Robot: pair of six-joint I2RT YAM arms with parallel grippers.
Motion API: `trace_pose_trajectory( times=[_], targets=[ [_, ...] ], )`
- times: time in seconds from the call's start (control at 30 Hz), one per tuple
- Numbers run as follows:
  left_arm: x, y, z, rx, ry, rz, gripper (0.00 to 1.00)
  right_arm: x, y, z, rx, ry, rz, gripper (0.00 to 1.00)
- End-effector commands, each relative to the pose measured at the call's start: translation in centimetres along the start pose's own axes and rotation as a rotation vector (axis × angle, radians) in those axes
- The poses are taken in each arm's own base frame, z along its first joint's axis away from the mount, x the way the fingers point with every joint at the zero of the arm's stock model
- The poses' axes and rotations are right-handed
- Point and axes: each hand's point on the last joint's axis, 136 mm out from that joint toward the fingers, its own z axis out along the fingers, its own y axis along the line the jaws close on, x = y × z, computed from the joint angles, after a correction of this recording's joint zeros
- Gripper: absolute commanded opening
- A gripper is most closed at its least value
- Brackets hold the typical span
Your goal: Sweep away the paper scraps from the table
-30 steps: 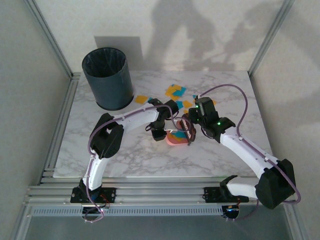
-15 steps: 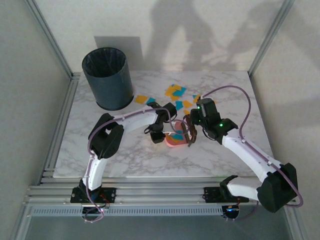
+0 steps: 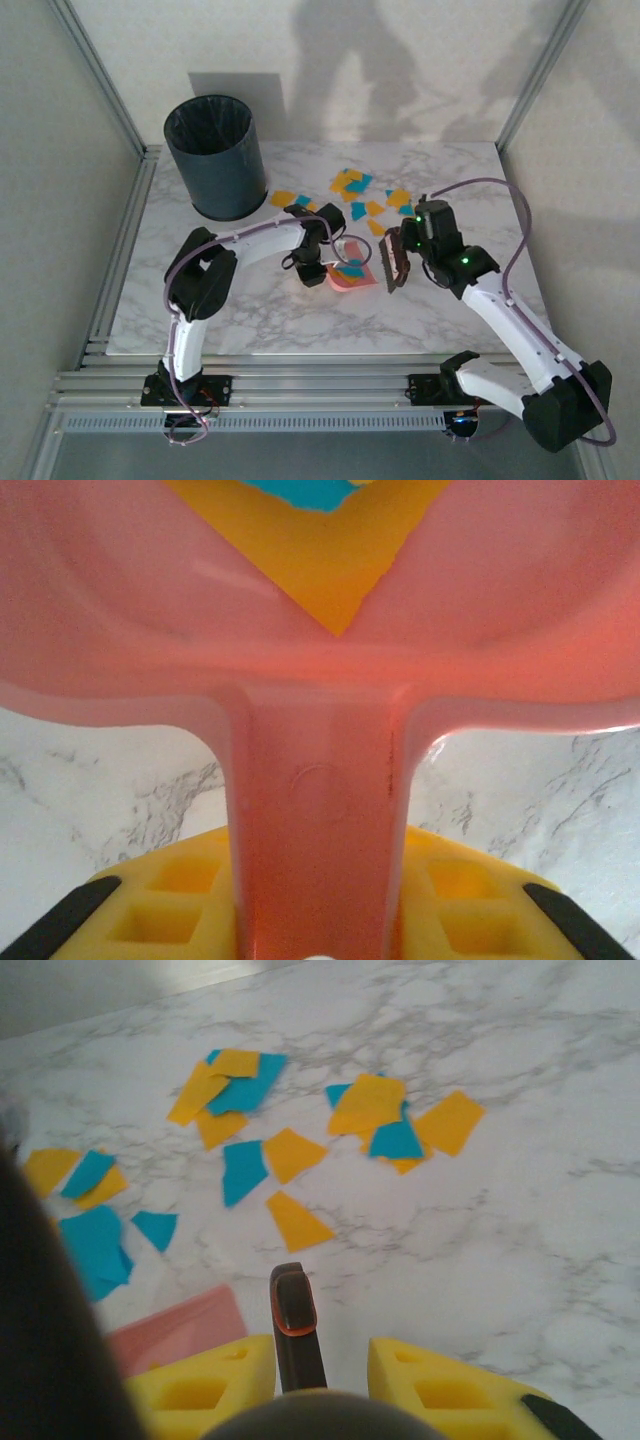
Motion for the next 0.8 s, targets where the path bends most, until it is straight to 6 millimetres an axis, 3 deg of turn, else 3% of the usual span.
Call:
trace_pose_trajectory(
  times=[0.0, 0.13, 0.4, 0.77],
  targets=[
    [-0.2, 0.3, -2.1, 0.002, -0.062, -0.058, 0.00, -0.6, -2.8, -1.0, 0.084, -0.023, 0.017, 0.00],
    [-1.3, 1.0, -4.0, 0.008, -0.134, -0.123, 0.00, -0.5, -4.3, -1.3, 0.115, -0.022, 0.028, 0.00],
    [-3.2, 1.8, -8.1, 0.060, -0.280, -0.195, 0.00, -0.1, -4.8, -1.0, 0.116, -0.007, 0.034, 0.00],
    [-5.7, 5.9, -17.3, 0.076, -0.567, -0.335, 0.00, -0.3, -3.3, -0.5, 0.037, -0.001, 0.018, 0.00]
  ],
)
